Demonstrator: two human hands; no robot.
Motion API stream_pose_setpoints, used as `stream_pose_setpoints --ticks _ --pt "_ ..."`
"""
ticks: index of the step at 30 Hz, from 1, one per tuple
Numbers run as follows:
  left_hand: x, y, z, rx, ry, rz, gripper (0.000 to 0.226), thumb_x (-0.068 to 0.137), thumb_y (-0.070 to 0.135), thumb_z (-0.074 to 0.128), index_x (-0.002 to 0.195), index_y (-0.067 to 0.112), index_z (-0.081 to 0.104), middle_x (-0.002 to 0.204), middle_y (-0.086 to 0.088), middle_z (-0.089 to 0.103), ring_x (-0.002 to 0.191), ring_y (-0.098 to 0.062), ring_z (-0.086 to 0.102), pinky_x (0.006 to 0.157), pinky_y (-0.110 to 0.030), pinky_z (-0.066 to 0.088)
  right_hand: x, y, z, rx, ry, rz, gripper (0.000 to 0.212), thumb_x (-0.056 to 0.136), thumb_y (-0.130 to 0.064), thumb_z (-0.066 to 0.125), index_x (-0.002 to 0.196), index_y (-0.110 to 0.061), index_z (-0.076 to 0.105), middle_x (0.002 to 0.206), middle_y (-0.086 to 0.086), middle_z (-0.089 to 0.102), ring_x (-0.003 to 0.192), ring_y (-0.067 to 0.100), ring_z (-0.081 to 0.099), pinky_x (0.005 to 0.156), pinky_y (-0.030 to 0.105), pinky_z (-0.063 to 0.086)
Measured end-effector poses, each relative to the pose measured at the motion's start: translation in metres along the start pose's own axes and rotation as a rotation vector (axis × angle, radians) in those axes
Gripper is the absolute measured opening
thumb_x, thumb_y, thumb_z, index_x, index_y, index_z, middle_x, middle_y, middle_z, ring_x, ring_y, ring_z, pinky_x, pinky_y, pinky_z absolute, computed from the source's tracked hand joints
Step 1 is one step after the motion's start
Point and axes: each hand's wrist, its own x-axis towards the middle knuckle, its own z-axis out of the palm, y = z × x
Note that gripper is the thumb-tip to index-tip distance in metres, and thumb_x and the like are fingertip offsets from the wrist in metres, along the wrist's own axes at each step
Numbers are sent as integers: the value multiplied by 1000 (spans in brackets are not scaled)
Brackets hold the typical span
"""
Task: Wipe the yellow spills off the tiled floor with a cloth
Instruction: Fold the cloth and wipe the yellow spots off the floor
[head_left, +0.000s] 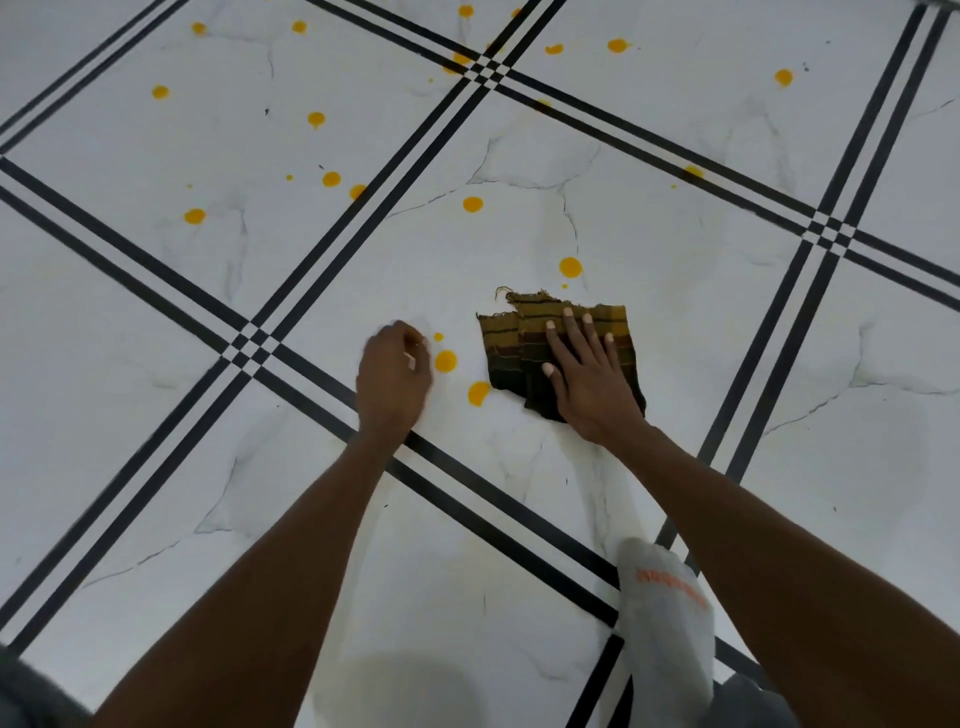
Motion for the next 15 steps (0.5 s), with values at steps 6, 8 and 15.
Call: stream_pose_setpoints --ticks 6,8,15 --pt "-21 62 37 -7 -245 267 24 94 37 72 101 16 63 113 1 60 108 -15 49 76 -29 46 -8 -2 -21 151 172 7 36 106 -30 56 133 -8 66 151 17 51 146 35 43 120 50 40" --pt "-21 70 41 47 -362 365 27 88 35 78 98 16 62 113 1 60 110 -17 50 75 -30 46 -16 0 -28 112 236 10 23 100 -34 64 105 -13 72 118 7 63 114 27 56 94 43 49" --pt "-14 67 52 363 -485 545 29 96 10 66 122 20 68 128 -3 63 125 -27 50 97 -35 36 -40 9 -27 28 23 -143 21 98 -24 67 117 -16 72 121 3 65 112 24 56 94 40 46"
